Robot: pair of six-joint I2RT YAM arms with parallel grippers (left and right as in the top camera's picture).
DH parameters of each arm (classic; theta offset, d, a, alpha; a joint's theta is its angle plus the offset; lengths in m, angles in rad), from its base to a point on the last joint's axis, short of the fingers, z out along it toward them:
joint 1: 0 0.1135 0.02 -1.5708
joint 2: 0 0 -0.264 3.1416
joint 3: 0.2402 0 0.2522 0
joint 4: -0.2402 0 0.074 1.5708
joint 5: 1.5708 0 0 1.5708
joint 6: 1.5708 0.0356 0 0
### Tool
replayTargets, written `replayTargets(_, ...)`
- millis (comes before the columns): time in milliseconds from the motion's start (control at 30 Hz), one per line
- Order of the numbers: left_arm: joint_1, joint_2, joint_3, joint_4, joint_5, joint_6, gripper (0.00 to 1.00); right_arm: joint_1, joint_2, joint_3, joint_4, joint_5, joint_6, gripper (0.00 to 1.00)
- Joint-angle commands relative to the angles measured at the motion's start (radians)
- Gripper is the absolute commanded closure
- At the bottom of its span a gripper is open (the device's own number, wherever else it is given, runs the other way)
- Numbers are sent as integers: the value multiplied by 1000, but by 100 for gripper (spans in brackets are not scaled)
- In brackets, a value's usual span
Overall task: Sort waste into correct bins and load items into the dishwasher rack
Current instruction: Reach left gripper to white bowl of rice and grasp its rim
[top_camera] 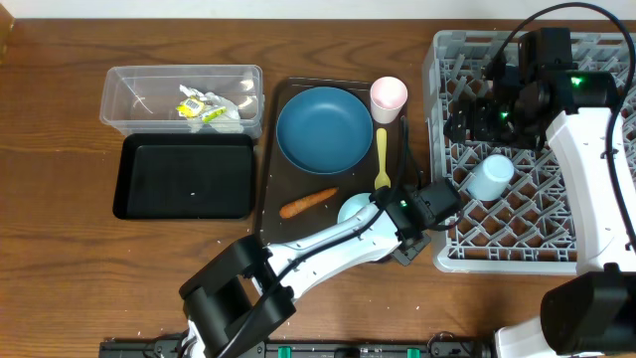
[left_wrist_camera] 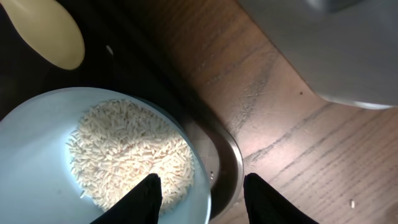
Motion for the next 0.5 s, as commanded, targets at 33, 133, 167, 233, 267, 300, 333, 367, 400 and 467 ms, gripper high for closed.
replayTargets(33,2,0,21,-3,-1,-2,55,-1,-18,21,-1,4,-14,5)
replayTargets(133,2,12,21,1,-1,-6,59,-1,-18,21,-1,4,-14,5)
replayTargets(167,2,16,21,1,0,-9,59,-1,-18,21,-1,4,-14,5)
replayTargets(233,2,19,21,0,0,-13,61,-1,-18,21,-2,4,-14,5)
replayTargets(267,2,19,21,0,-1,-13,62,-1,-18,21,-2,4,-14,5)
replayTargets(300,2,19,21,1,-1,-13,62,-1,-18,21,-4,4,-14,5)
replayTargets(333,3,19,21,1,-1,-14,62,-1,-18,21,-6,4,-14,5)
replayTargets(367,3,19,21,0,-1,-17,62,-1,-18,21,-7,5,-14,5)
replayTargets(400,2,19,21,0,-1,-17,62,-1,-18,21,-8,7,-14,6)
replayTargets(467,2,19,20,0,-1,-21,62,-1,-18,21,-8,16,-14,5)
